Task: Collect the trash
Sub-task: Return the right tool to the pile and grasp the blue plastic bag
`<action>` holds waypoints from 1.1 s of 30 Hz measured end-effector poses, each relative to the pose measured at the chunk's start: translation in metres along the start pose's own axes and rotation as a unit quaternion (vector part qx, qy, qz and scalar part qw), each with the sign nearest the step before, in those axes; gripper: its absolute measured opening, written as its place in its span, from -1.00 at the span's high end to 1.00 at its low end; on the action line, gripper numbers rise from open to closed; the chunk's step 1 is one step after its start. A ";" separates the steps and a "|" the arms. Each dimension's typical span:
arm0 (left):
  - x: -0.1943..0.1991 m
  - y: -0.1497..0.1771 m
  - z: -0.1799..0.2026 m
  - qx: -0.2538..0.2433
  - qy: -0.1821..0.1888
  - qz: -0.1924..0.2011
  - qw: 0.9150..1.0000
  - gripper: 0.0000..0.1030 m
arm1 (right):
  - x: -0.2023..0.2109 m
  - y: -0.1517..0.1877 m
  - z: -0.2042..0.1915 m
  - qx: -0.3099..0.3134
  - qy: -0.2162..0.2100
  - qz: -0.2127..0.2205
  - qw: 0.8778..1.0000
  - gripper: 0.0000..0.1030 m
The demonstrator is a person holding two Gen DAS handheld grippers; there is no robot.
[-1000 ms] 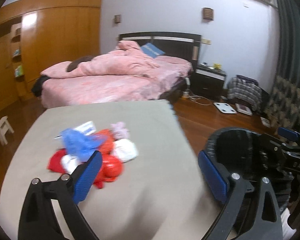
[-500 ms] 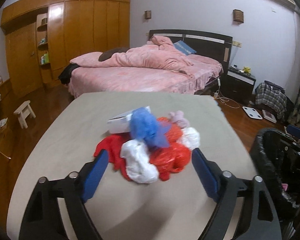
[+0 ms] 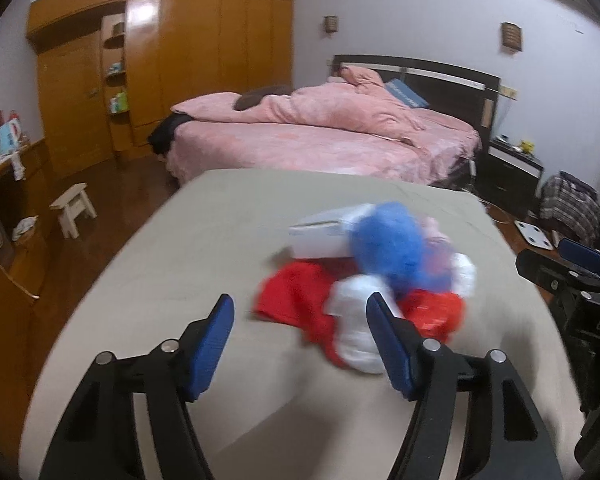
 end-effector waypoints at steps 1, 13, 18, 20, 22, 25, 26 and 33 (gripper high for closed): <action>-0.001 0.000 -0.008 0.005 -0.006 -0.001 1.000 -0.31 | -0.003 -0.001 -0.006 0.001 -0.007 -0.001 1.000 -0.88; -0.011 0.001 -0.079 0.049 -0.054 0.004 0.997 -0.31 | -0.057 -0.002 -0.074 0.027 -0.053 -0.030 0.998 -0.61; -0.014 -0.001 -0.085 0.050 -0.056 0.006 0.997 -0.31 | -0.067 0.009 -0.088 0.036 -0.080 -0.063 0.994 0.01; -0.015 -0.001 -0.086 0.050 -0.055 0.006 0.997 -0.31 | -0.067 0.013 -0.093 0.042 -0.094 -0.074 0.992 0.29; -0.015 -0.002 -0.084 0.051 -0.053 0.005 0.997 -0.31 | -0.062 0.012 -0.094 0.044 -0.099 -0.069 0.992 0.42; -0.014 -0.002 -0.079 0.051 -0.049 0.005 0.997 -0.31 | -0.050 0.007 -0.093 0.037 -0.109 -0.060 0.992 0.46; -0.014 -0.002 -0.076 0.050 -0.048 0.005 0.998 -0.31 | -0.044 0.004 -0.091 0.035 -0.110 -0.054 0.992 0.46; -0.011 -0.006 -0.047 0.036 -0.023 0.007 0.999 -0.31 | -0.009 -0.014 -0.062 0.018 -0.106 -0.023 0.994 0.46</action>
Point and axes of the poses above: each gripper's, at about its wrist camera, not at the fingertips, and x roughly against the way its jaws point, z to its right, y to its underside, the point moved 8 cm from there along -x, roughly the way its jaws point, and after that the axes turned 11 degrees about -x, right-handed, at the moved point
